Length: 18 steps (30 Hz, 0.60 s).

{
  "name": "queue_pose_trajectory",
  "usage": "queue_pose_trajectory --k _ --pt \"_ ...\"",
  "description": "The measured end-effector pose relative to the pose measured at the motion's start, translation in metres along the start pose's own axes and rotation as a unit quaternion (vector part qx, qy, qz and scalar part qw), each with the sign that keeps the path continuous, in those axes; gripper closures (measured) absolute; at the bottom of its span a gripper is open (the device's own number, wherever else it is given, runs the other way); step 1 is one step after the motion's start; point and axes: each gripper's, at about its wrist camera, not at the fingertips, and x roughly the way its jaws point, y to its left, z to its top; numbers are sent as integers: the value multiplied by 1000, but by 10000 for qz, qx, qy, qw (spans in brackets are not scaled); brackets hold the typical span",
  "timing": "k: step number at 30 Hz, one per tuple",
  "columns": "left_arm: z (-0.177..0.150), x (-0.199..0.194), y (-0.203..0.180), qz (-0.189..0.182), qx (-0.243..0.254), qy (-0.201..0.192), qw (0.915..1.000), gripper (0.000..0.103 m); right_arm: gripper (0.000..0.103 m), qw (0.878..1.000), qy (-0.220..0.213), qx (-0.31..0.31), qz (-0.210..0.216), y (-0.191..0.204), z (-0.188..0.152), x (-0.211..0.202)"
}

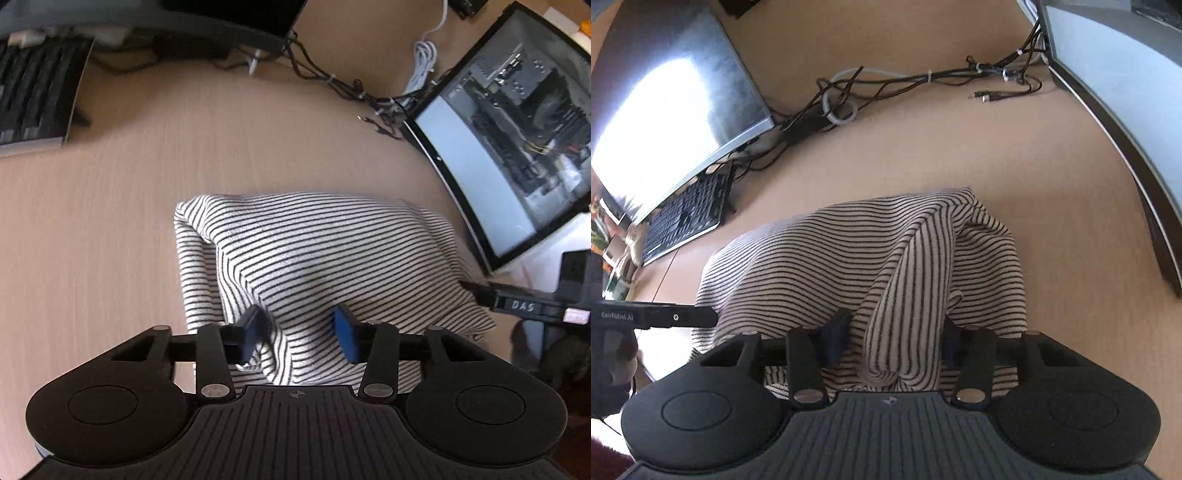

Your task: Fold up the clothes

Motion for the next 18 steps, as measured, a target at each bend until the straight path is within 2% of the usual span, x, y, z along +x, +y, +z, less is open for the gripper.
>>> queue_pose_trajectory --k 5,9,13,14,15,16,18 --pt "55 24 1 467 128 -409 9980 61 60 9997 -203 -110 -83 -1 48 33" --pt "62 10 12 412 -138 -488 9979 61 60 9990 -376 -154 -188 -5 81 57" --pt "68 -5 24 354 -405 -566 9969 59 57 9988 -371 -237 -220 -10 88 57" --pt "69 -8 27 340 -472 -586 9966 54 52 9988 -369 -242 -213 -12 88 56" --pt "66 -10 29 174 -591 -557 9965 46 50 9989 -372 -221 -189 -14 85 53" --pt "62 -11 31 5 -710 -526 9961 44 46 9990 -369 -177 -154 -16 82 52" --pt "64 2 28 86 -703 -484 9963 42 46 9993 -361 17 -48 -20 76 52"
